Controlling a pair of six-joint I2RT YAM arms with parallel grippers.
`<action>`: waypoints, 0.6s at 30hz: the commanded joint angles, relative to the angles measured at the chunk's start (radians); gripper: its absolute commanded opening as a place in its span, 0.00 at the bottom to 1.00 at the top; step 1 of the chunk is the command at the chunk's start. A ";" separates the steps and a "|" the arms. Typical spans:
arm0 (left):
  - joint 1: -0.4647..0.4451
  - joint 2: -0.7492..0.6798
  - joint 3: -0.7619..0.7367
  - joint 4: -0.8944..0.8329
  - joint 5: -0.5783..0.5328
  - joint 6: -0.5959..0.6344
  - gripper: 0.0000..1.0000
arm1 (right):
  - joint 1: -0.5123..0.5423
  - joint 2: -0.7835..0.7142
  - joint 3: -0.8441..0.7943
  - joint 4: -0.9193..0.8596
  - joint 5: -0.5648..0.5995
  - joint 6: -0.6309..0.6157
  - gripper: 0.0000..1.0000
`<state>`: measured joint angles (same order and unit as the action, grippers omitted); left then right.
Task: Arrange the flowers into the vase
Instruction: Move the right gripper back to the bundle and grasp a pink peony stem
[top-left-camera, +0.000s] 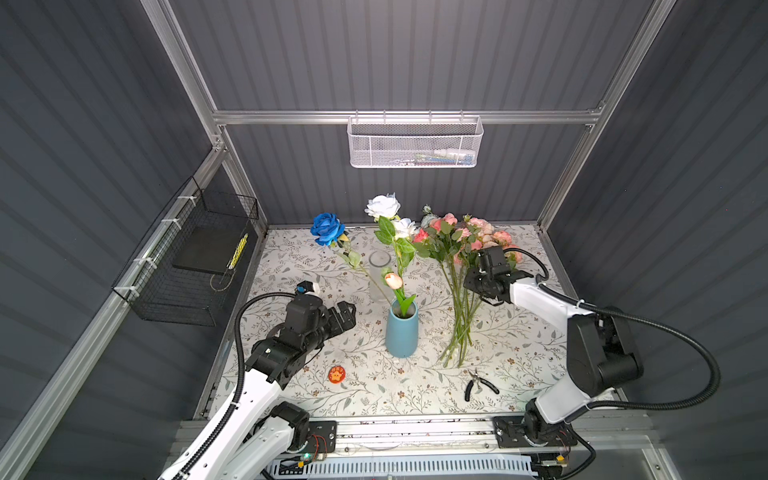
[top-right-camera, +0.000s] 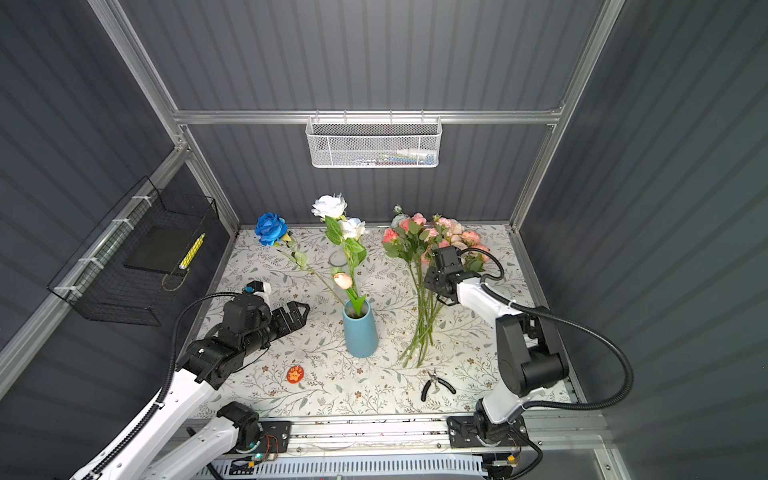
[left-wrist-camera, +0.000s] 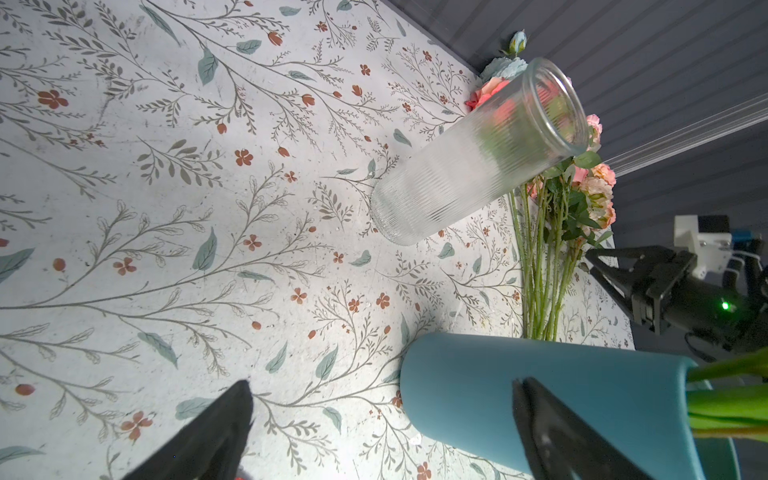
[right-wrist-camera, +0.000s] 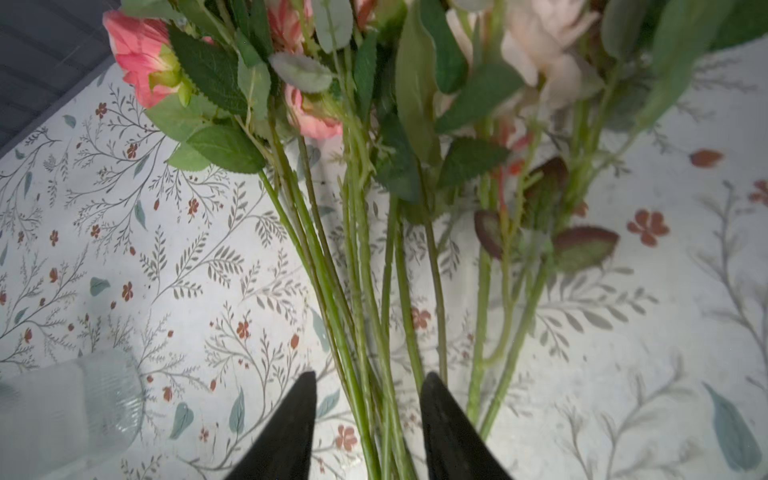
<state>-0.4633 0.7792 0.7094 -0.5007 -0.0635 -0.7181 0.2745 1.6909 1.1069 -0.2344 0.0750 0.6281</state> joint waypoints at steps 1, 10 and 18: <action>-0.003 -0.002 -0.011 0.000 0.001 0.005 1.00 | -0.011 0.097 0.094 -0.081 0.022 -0.053 0.40; -0.003 0.012 -0.011 0.001 -0.012 0.014 1.00 | -0.015 0.250 0.222 -0.121 0.058 -0.072 0.28; -0.003 0.024 -0.003 0.001 -0.013 0.022 1.00 | -0.012 0.235 0.210 -0.084 0.065 -0.102 0.01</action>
<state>-0.4633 0.8047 0.7094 -0.5007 -0.0643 -0.7174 0.2642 1.9549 1.3205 -0.3233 0.1200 0.5484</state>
